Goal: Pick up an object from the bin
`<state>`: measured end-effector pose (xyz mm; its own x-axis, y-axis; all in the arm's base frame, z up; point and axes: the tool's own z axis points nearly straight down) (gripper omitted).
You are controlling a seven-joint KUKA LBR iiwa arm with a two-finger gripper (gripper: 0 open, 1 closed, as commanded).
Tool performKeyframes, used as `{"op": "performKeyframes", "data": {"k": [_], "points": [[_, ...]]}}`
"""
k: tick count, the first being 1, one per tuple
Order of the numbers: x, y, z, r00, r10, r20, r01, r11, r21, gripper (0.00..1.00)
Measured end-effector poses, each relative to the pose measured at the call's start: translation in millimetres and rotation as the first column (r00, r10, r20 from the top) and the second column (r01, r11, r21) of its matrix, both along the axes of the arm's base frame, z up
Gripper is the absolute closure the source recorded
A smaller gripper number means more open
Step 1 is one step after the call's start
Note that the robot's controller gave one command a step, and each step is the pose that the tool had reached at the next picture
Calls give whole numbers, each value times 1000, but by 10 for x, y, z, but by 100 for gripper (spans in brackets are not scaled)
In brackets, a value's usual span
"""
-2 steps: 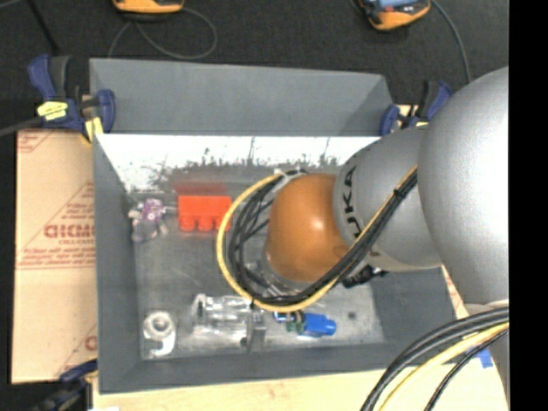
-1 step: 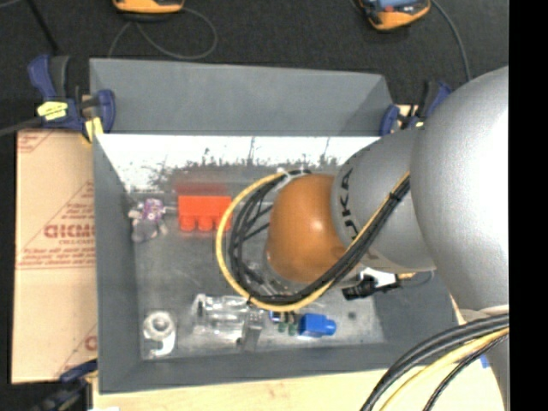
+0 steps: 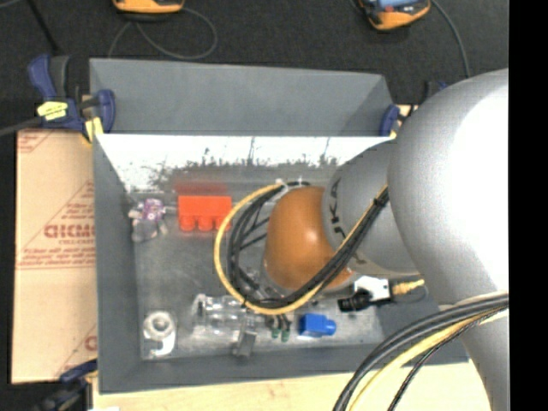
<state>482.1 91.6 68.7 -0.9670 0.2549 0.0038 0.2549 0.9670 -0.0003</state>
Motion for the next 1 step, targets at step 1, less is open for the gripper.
{"op": "performKeyframes", "data": {"k": [1], "points": [[4, -1, 1, 1000, 1, 1, -1, 1000, 0, 0]]}}
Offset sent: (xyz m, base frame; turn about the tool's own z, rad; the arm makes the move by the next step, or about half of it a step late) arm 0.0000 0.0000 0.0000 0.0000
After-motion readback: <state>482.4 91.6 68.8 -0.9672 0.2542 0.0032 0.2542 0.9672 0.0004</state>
